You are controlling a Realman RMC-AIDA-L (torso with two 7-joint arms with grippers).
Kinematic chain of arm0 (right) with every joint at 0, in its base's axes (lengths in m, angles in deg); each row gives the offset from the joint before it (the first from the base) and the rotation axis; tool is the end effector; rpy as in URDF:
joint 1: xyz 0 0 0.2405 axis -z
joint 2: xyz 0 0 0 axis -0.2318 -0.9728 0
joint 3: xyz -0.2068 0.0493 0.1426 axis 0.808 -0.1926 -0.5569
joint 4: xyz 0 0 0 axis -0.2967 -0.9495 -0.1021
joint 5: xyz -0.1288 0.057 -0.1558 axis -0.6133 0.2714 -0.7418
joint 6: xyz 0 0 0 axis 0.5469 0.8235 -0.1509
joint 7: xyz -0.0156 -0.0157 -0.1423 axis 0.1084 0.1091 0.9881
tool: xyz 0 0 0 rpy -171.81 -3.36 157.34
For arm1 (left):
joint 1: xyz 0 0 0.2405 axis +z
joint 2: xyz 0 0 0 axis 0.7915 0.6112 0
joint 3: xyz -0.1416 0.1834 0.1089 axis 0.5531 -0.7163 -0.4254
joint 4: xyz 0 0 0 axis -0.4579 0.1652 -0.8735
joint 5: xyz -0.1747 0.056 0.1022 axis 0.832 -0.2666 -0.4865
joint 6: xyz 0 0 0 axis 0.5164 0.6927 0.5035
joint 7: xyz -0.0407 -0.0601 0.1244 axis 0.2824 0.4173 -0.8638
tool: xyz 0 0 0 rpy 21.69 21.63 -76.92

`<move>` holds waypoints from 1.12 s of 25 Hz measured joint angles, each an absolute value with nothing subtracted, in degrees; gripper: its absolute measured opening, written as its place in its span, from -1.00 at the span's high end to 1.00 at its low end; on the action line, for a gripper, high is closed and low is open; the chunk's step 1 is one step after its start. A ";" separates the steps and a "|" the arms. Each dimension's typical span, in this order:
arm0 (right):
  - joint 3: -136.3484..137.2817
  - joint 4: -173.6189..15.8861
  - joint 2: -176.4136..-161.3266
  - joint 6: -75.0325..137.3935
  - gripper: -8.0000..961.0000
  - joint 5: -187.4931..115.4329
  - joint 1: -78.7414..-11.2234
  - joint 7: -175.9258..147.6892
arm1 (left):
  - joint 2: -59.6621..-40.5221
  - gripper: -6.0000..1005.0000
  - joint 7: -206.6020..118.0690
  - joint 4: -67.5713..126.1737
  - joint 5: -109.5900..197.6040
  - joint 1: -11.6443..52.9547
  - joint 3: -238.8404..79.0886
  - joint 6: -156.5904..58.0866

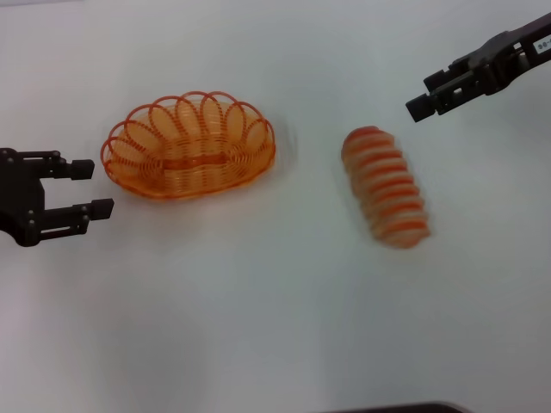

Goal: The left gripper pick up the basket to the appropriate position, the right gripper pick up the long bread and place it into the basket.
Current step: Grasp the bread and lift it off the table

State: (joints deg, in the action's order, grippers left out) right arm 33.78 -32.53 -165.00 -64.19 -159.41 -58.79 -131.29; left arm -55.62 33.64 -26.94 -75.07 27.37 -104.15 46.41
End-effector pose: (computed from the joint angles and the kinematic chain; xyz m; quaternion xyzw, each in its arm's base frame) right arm 0.2135 0.3804 0.0855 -0.9316 0.3597 0.0180 0.0491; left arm -0.2910 0.2916 0.0547 -0.9654 -0.1725 -0.1366 0.1401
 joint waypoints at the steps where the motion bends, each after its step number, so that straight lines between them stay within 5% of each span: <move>1: 33.81 -32.59 -165.18 -64.20 -0.71 -160.18 -59.34 -132.84 | -55.60 -0.18 33.64 -26.94 -75.06 27.37 -104.14 46.43; 28: 44.33 -33.80 -168.64 -59.26 -0.71 -177.43 -68.76 -169.94 | -55.68 -0.16 34.32 -27.04 -74.96 26.53 -104.02 45.23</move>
State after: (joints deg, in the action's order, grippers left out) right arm 44.33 -33.80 -168.64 -59.26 -177.43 -68.76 -169.94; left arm -55.68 34.32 -27.04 -74.96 26.53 -104.02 45.23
